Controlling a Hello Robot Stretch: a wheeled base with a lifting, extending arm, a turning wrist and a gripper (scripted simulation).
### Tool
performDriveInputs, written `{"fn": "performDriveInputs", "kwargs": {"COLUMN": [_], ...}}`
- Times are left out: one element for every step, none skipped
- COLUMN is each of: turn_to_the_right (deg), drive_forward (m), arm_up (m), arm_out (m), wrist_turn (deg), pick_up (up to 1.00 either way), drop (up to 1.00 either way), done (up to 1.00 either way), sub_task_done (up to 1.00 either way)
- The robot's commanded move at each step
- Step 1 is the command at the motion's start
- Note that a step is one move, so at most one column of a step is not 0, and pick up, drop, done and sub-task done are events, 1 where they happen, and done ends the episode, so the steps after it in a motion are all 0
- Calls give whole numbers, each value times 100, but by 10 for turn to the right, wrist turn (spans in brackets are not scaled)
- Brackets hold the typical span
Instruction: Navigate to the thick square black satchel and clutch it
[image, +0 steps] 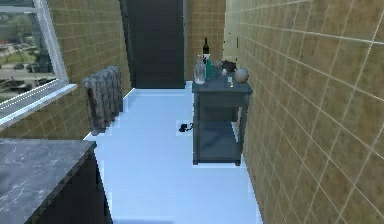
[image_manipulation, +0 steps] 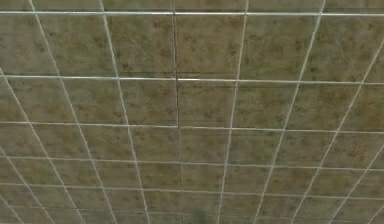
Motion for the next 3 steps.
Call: {"fn": "performDriveInputs", "kwargs": {"turn_to_the_right": [0,-60,0], "drive_forward": [100,0,40], "arm_up": [0,0,0], "arm_out": [0,0,0], "wrist_turn": [0,0,0], "pick_up": [0,0,0], "drop": [0,0,0], "done": [0,0,0], "sub_task_done": [0,0,0]}}
